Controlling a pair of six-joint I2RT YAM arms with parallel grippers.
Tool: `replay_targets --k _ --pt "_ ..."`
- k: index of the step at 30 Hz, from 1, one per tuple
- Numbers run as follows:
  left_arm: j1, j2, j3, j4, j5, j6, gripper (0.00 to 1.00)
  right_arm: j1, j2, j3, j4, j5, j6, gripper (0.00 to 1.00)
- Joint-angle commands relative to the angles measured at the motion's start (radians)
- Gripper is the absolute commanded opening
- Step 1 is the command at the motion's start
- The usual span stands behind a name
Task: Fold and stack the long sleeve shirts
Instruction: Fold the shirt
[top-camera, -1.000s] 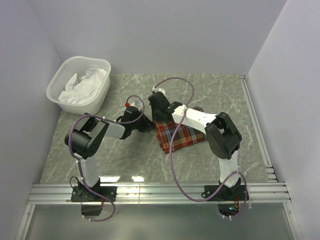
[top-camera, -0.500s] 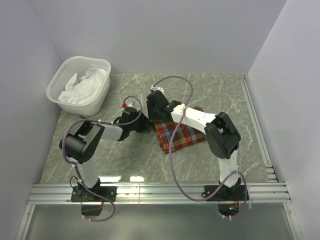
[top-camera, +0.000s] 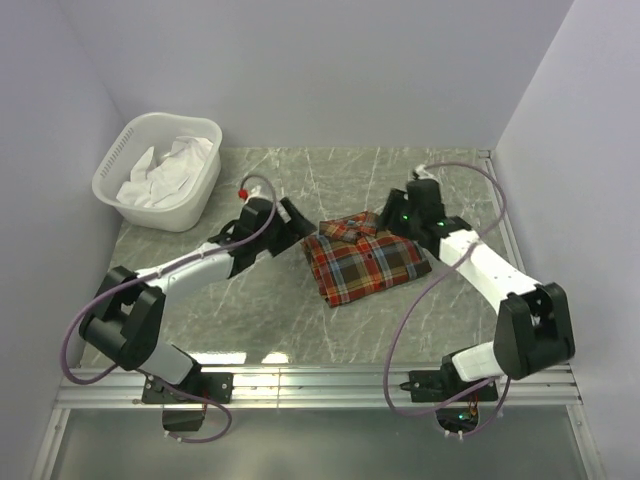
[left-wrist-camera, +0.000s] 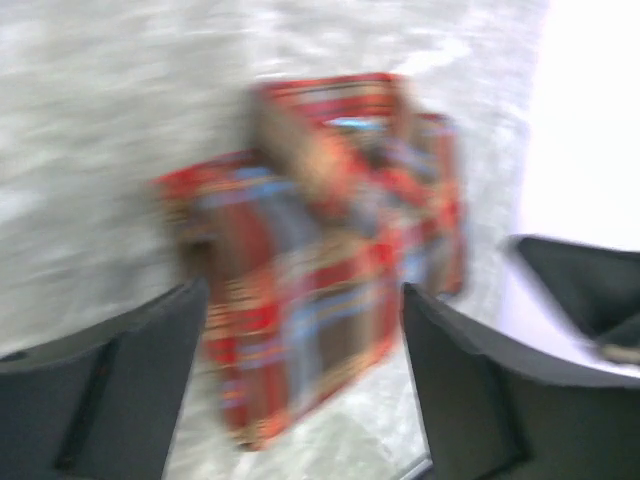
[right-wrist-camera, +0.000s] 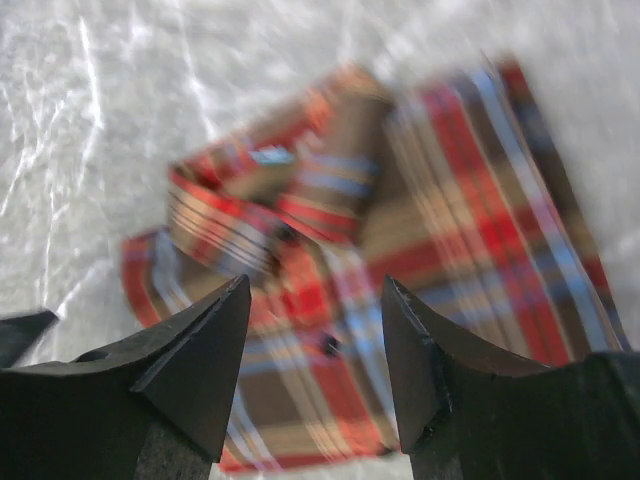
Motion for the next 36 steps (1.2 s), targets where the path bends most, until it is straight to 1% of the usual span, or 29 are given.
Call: replay_targets --k 1,3,4,5,6,7,8,10,11,12,13,14,15,16,19,21,23,25,29,30,32,33,34,35,36 --pt "-0.064 0.041 0.167 -0.049 -0.019 0.036 0.81 -0.095 -0.095 -0.127 0.135 -0.269 0.068 0.63" --pt "-0.078 0.121 0.248 -0.039 0.018 0.035 0.75 -0.168 -0.119 -0.176 0.214 -0.346 0.099 0.62" --pt "-0.089 0.147 0.272 -0.020 0.025 0.033 0.69 -0.191 -0.122 -0.214 0.251 -0.409 0.106 0.61" --pt "-0.095 0.197 0.312 -0.014 0.030 0.030 0.66 -0.208 -0.124 -0.234 0.283 -0.435 0.116 0.61" --pt "-0.104 0.220 0.325 -0.003 0.029 0.024 0.58 -0.243 -0.122 -0.276 0.316 -0.472 0.143 0.60" --pt "-0.105 0.242 0.329 0.035 0.041 0.019 0.54 -0.262 -0.118 -0.303 0.410 -0.512 0.161 0.60" --pt "-0.105 0.281 0.323 0.058 0.050 0.015 0.49 -0.276 -0.110 -0.328 0.458 -0.587 0.183 0.59" --pt "-0.105 0.314 0.305 0.086 0.062 -0.001 0.39 -0.310 -0.069 -0.383 0.556 -0.629 0.234 0.58" --pt "-0.105 0.341 0.275 0.115 0.058 -0.002 0.35 -0.319 -0.049 -0.397 0.583 -0.671 0.246 0.58" --pt "-0.107 0.351 0.254 0.124 0.050 -0.007 0.33 -0.327 -0.008 -0.428 0.609 -0.689 0.275 0.57" --pt "-0.104 0.360 0.233 0.141 0.049 -0.019 0.30 -0.340 0.011 -0.446 0.670 -0.705 0.292 0.57" --pt "-0.102 0.374 0.189 0.168 0.047 -0.025 0.29 -0.339 0.029 -0.468 0.702 -0.721 0.327 0.56" --pt "-0.101 0.378 0.166 0.181 0.042 -0.037 0.25 -0.340 0.058 -0.510 0.731 -0.726 0.344 0.56" --pt "-0.099 0.383 0.123 0.191 0.033 -0.041 0.24 -0.340 0.071 -0.529 0.774 -0.726 0.355 0.56" --pt "-0.084 0.400 0.083 0.198 0.021 -0.044 0.21 -0.340 0.106 -0.581 0.807 -0.715 0.372 0.55" --pt "-0.054 0.405 0.058 0.187 0.013 -0.038 0.20 -0.340 0.108 -0.610 0.805 -0.690 0.381 0.55" --pt "-0.021 0.405 0.047 0.181 0.012 -0.030 0.19 -0.339 0.102 -0.630 0.811 -0.681 0.392 0.55" --pt "0.029 0.409 0.062 0.155 0.013 0.010 0.21 -0.331 0.085 -0.655 0.827 -0.661 0.404 0.55" --pt "0.072 0.437 0.191 0.077 0.019 0.093 0.27 -0.258 0.062 -0.663 0.861 -0.649 0.459 0.55" --pt "0.072 0.431 0.205 0.069 0.033 0.111 0.31 -0.252 0.053 -0.649 0.867 -0.653 0.467 0.55" --pt "0.068 0.377 0.216 0.066 0.047 0.119 0.37 -0.251 0.027 -0.621 0.841 -0.664 0.467 0.55" --pt "0.056 0.350 0.211 0.066 0.044 0.130 0.43 -0.251 -0.010 -0.577 0.812 -0.660 0.453 0.55" --pt "0.050 0.292 0.204 0.048 0.039 0.137 0.47 -0.251 -0.032 -0.551 0.742 -0.652 0.436 0.55" --pt "0.042 0.259 0.201 0.032 0.030 0.145 0.52 -0.255 -0.049 -0.525 0.717 -0.635 0.409 0.55" --pt "0.022 0.230 0.199 0.011 0.020 0.162 0.65 -0.256 -0.078 -0.479 0.697 -0.631 0.400 0.55"
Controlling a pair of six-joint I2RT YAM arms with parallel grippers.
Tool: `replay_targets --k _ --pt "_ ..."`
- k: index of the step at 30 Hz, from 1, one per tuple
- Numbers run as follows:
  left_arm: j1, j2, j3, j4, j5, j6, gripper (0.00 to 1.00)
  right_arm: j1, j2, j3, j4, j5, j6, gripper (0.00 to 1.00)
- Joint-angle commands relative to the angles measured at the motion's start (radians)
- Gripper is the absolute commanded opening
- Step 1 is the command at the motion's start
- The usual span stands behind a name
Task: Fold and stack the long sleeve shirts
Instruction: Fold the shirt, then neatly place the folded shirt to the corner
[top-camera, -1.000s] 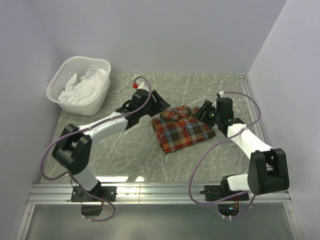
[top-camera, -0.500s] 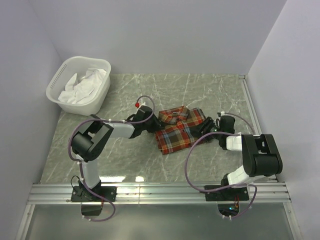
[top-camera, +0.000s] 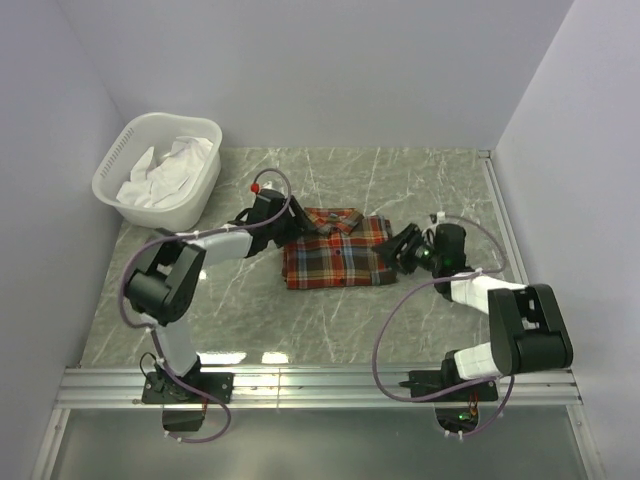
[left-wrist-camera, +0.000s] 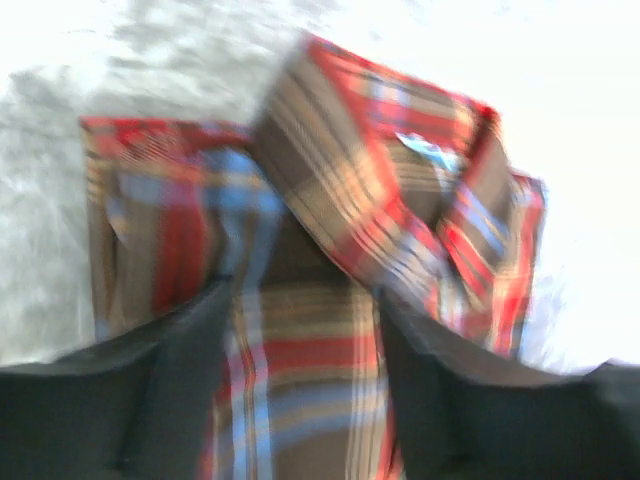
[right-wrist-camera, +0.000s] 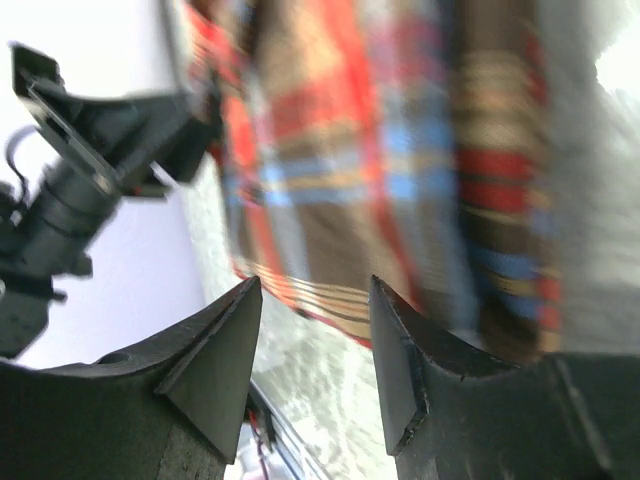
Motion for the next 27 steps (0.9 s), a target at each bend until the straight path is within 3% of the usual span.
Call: replay_targets --k 1,3,5,9,13,17,23,27 --pt "-0.051 -0.168 0.006 -0.091 -0.056 0.084 0.73 -0.009 -0.104 0.141 -0.061 0.036 -0.042 0.55" --pt "-0.079 -0.245 -0.010 -0.131 -0.062 0.092 0.84 -0.028 -0.092 0.206 -0.057 0.039 -0.039 0.56" --pt "-0.092 -0.292 -0.045 -0.127 -0.043 0.088 0.85 -0.037 -0.027 0.258 -0.042 0.034 -0.034 0.56" --pt "-0.102 -0.309 -0.139 -0.064 0.020 0.037 0.75 -0.040 0.142 0.402 0.023 0.019 0.007 0.55" --pt "-0.102 -0.280 -0.252 -0.001 0.043 0.008 0.69 -0.040 0.318 0.454 0.154 0.004 0.079 0.54" --pt "-0.102 -0.227 -0.308 0.048 0.065 -0.014 0.67 -0.040 0.453 0.459 0.165 0.033 0.077 0.53" --pt "-0.100 -0.279 -0.326 0.007 0.044 -0.011 0.69 -0.068 0.446 0.419 0.107 0.088 0.000 0.52" --pt "-0.102 -0.392 -0.287 -0.106 -0.009 0.022 0.80 -0.077 0.316 0.439 -0.074 0.166 -0.107 0.53"
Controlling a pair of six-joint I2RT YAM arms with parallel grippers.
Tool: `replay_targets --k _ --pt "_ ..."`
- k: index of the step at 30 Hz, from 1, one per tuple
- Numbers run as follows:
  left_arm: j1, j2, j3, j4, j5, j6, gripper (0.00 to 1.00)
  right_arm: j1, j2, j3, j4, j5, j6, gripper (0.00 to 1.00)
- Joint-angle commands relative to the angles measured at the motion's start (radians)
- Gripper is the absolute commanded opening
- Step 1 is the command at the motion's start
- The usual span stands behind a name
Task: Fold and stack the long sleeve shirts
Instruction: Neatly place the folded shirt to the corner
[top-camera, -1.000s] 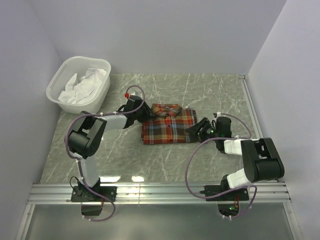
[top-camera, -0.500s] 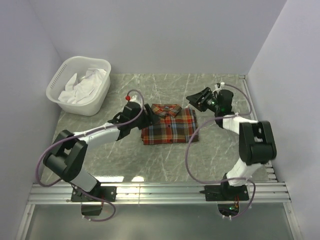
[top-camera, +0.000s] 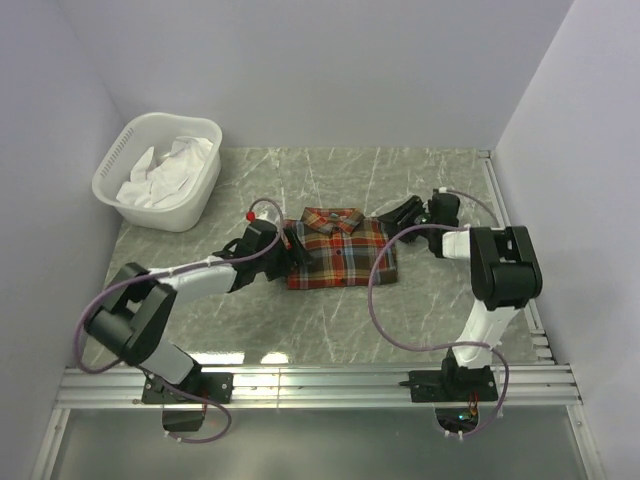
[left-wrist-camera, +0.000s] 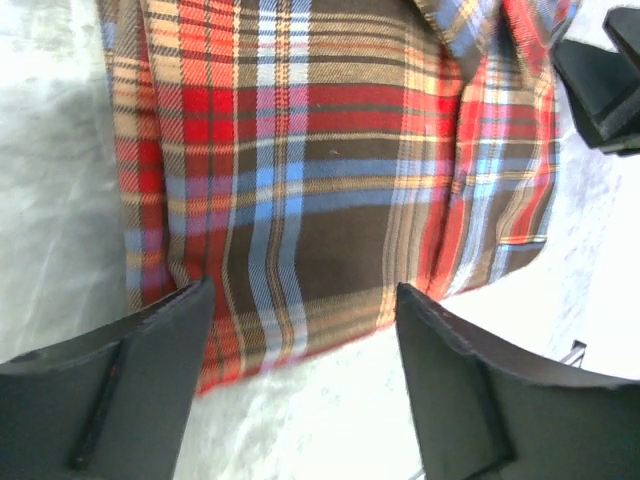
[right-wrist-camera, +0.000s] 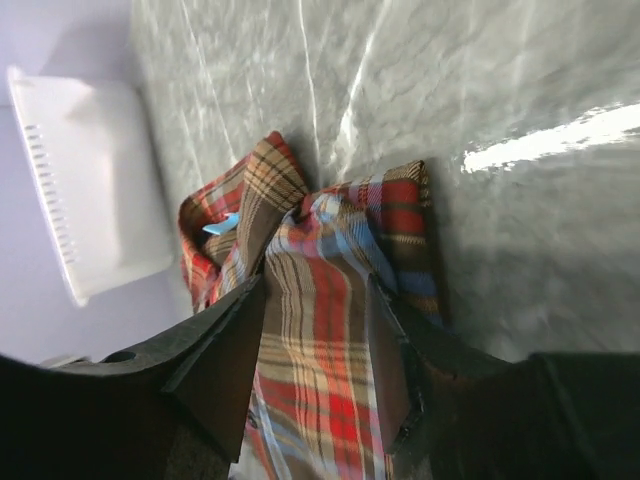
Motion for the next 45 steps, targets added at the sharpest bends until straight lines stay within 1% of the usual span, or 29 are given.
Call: replay_targets --k 1,2,3,4,5,6,7,9,11,12,13,14,15,16,20,21,24,27,28,31,36,40,45 --pt "-0.003 -0.141 0.054 -0.117 -0.078 0.035 0.82 -0.011 -0.162 0.011 -0.149 0.106 -0.120 0.53" --pt "-0.003 -0.163 0.070 -0.136 -0.092 0.041 0.84 -0.010 -0.235 -0.004 -0.176 0.123 -0.124 0.55" --pt "-0.001 -0.183 0.084 -0.224 -0.098 0.051 0.92 -0.011 -0.273 -0.018 -0.197 0.150 -0.121 0.57" --pt "0.000 -0.217 0.119 -0.260 -0.113 0.059 0.95 -0.008 -0.309 -0.035 -0.229 0.159 -0.107 0.59" --pt "0.003 -0.231 0.139 -0.291 -0.150 0.071 0.97 -0.004 -0.383 -0.074 -0.242 0.169 -0.096 0.63" --pt "0.015 -0.243 0.159 -0.359 -0.161 0.096 0.99 0.001 -0.423 -0.096 -0.260 0.204 -0.081 0.68" --pt "0.025 -0.260 0.198 -0.392 -0.165 0.108 0.99 0.009 -0.495 -0.121 -0.295 0.219 -0.052 0.70" --pt "0.072 -0.275 0.251 -0.479 -0.161 0.148 0.99 0.047 -0.567 -0.188 -0.352 0.256 -0.020 0.76" --pt "0.118 -0.303 0.274 -0.524 -0.144 0.179 0.99 0.084 -0.677 -0.258 -0.377 0.314 0.046 0.78" --pt "0.156 -0.315 0.292 -0.542 -0.148 0.217 0.99 0.130 -0.719 -0.285 -0.406 0.342 0.072 0.80" --pt "0.172 -0.343 0.298 -0.574 -0.161 0.237 0.99 0.163 -0.795 -0.309 -0.421 0.410 0.133 0.82" --pt "0.199 -0.358 0.305 -0.587 -0.180 0.274 0.99 0.199 -0.831 -0.352 -0.433 0.440 0.169 0.84" --pt "0.213 -0.372 0.312 -0.599 -0.208 0.289 0.99 0.275 -0.863 -0.374 -0.452 0.474 0.206 0.84" --pt "0.226 -0.401 0.312 -0.613 -0.222 0.304 0.99 0.314 -0.918 -0.395 -0.455 0.530 0.290 0.84" --pt "0.276 -0.467 0.277 -0.610 -0.291 0.358 0.99 0.486 -0.991 -0.506 -0.414 0.650 0.483 0.84" --pt "0.281 -0.493 0.253 -0.607 -0.329 0.363 0.99 0.530 -0.983 -0.515 -0.389 0.666 0.526 0.84" --pt "0.305 -0.531 0.202 -0.592 -0.365 0.377 0.99 0.576 -0.942 -0.515 -0.362 0.706 0.568 0.83" --pt "0.322 -0.574 0.170 -0.581 -0.405 0.383 0.99 0.650 -0.856 -0.494 -0.316 0.739 0.617 0.84" --pt "0.322 -0.596 0.159 -0.576 -0.432 0.381 0.99 0.665 -0.804 -0.491 -0.290 0.741 0.631 0.84" --pt "0.327 -0.622 0.125 -0.556 -0.438 0.378 0.99 0.722 -0.704 -0.471 -0.210 0.759 0.680 0.82" --pt "0.332 -0.628 0.128 -0.559 -0.448 0.377 0.99 0.744 -0.584 -0.455 -0.099 0.785 0.746 0.82" --pt "0.332 -0.642 0.125 -0.561 -0.454 0.375 0.99 0.745 -0.506 -0.408 -0.098 0.859 0.764 0.79" --pt "0.332 -0.648 0.124 -0.565 -0.467 0.375 0.99 0.742 -0.393 -0.362 -0.102 0.851 0.832 0.73"
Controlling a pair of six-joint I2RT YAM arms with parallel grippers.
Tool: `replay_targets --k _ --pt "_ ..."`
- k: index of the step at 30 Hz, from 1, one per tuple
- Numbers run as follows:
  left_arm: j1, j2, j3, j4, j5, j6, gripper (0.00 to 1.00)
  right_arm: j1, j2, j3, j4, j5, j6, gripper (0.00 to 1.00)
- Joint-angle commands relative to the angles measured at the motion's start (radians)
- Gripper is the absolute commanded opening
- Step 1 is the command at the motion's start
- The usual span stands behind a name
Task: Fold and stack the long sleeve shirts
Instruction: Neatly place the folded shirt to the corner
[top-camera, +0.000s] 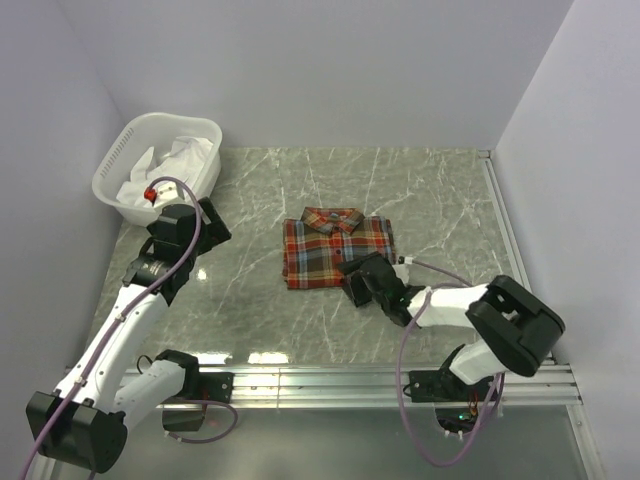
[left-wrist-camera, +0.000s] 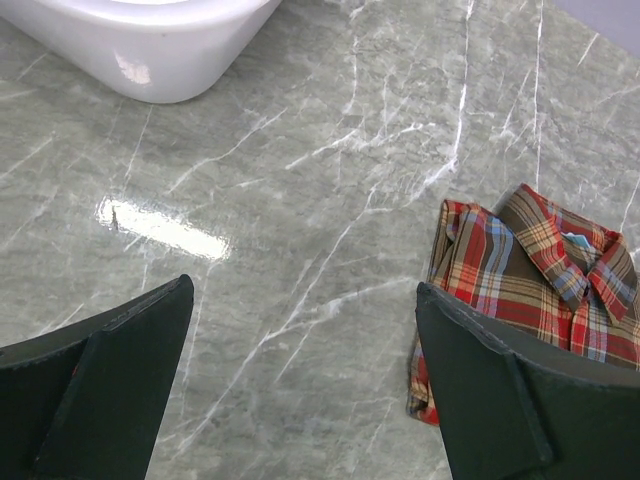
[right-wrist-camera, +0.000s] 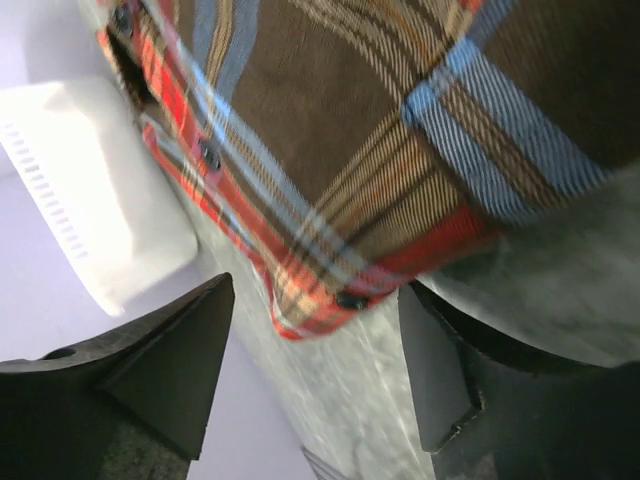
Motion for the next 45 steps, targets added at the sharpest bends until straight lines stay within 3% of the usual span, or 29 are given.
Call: replay_targets --k 1,3,6,10,14,20,24,32,40,45 --pt "0.005 -0.019 0.000 0.025 -0.028 0.016 0.99 0.002 0.062 0.055 0.030 0.061 0.066 0.71" --pt "0.005 -0.023 -0.002 0.024 -0.031 0.016 0.99 0.000 0.094 0.066 0.021 0.073 0.078 0.66" --pt "0.005 -0.024 -0.002 0.024 -0.031 0.016 0.99 -0.019 0.135 0.072 0.050 0.063 0.101 0.50" --pt "0.005 -0.021 -0.002 0.022 -0.028 0.016 0.99 -0.062 0.165 0.102 0.062 0.064 0.096 0.20" --pt "0.005 -0.019 -0.002 0.024 -0.034 0.016 0.99 -0.128 0.204 0.141 0.098 0.047 0.084 0.07" --pt "0.005 -0.022 -0.005 0.022 -0.046 0.018 0.99 -0.292 0.260 0.211 0.090 0.001 0.001 0.01" --pt "0.005 -0.021 -0.005 0.024 -0.046 0.019 0.99 -0.435 0.290 0.282 0.055 -0.069 -0.166 0.00" --pt "0.005 -0.021 -0.003 0.024 -0.048 0.021 0.99 -0.719 0.425 0.588 -0.134 -0.233 -0.448 0.00" --pt "0.005 0.004 -0.003 0.018 -0.060 0.021 0.99 -0.834 0.655 0.904 -0.260 -0.347 -0.562 0.00" --pt "0.015 0.014 -0.002 0.019 -0.063 0.021 0.99 -0.860 0.715 0.949 -0.232 -0.407 -0.543 0.00"
